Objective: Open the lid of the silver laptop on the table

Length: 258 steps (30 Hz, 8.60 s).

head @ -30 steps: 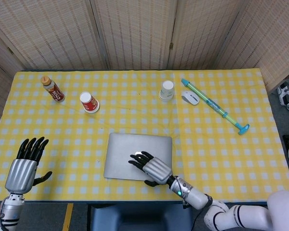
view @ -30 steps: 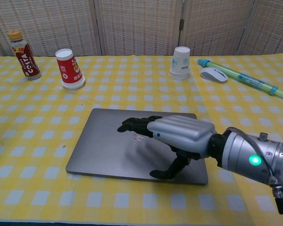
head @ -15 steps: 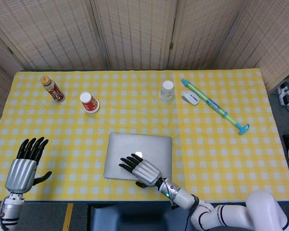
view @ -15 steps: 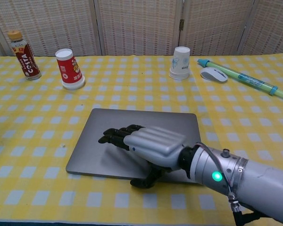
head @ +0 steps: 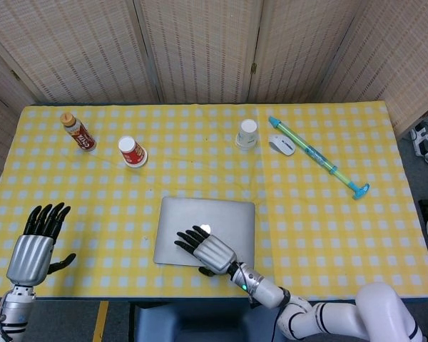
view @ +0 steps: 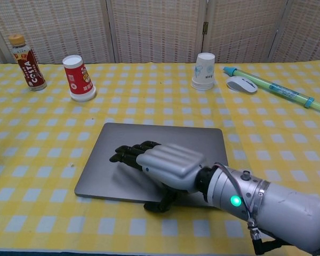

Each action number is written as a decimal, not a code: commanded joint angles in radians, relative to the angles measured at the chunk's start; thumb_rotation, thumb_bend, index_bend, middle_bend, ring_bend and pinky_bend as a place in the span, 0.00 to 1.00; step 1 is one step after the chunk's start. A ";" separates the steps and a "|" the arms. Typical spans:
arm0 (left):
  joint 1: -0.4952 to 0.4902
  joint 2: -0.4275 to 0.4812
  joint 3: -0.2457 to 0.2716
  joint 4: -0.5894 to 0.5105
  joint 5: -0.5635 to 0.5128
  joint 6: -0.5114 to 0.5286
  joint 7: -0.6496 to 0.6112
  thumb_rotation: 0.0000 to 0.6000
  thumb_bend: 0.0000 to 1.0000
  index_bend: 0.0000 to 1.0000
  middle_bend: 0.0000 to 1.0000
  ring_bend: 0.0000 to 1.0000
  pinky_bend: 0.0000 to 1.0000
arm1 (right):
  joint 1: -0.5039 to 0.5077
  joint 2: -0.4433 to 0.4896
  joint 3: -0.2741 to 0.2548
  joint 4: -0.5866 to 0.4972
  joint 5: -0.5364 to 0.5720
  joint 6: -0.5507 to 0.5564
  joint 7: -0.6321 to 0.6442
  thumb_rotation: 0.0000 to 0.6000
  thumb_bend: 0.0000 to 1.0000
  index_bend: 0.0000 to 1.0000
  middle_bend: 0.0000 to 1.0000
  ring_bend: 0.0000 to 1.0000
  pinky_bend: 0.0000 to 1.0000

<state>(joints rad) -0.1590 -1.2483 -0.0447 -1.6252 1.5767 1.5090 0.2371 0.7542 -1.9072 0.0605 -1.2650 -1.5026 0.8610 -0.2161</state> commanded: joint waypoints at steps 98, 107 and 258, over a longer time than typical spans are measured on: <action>-0.551 -0.181 0.100 0.187 0.111 -0.650 -0.498 0.00 0.83 0.04 0.09 0.00 0.00 | 0.115 0.114 0.091 -0.125 0.147 0.065 -0.470 1.00 0.64 0.00 0.00 0.00 0.00; -0.572 -0.223 0.103 0.238 0.066 -0.683 -0.499 0.00 0.83 0.04 0.09 0.00 0.00 | 0.124 0.114 0.091 -0.128 0.159 0.065 -0.484 1.00 0.65 0.00 0.00 0.00 0.00; -0.296 -0.009 0.019 0.111 -0.207 -0.228 -0.337 0.65 0.59 0.05 0.09 0.04 0.00 | -0.307 0.845 0.015 -0.419 0.163 0.472 0.086 1.00 0.65 0.00 0.00 0.01 0.00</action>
<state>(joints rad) -0.4811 -1.2744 -0.0209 -1.5016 1.3820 1.2525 -0.1139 0.5062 -1.0777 0.1163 -1.7080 -1.2860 1.2784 -0.1879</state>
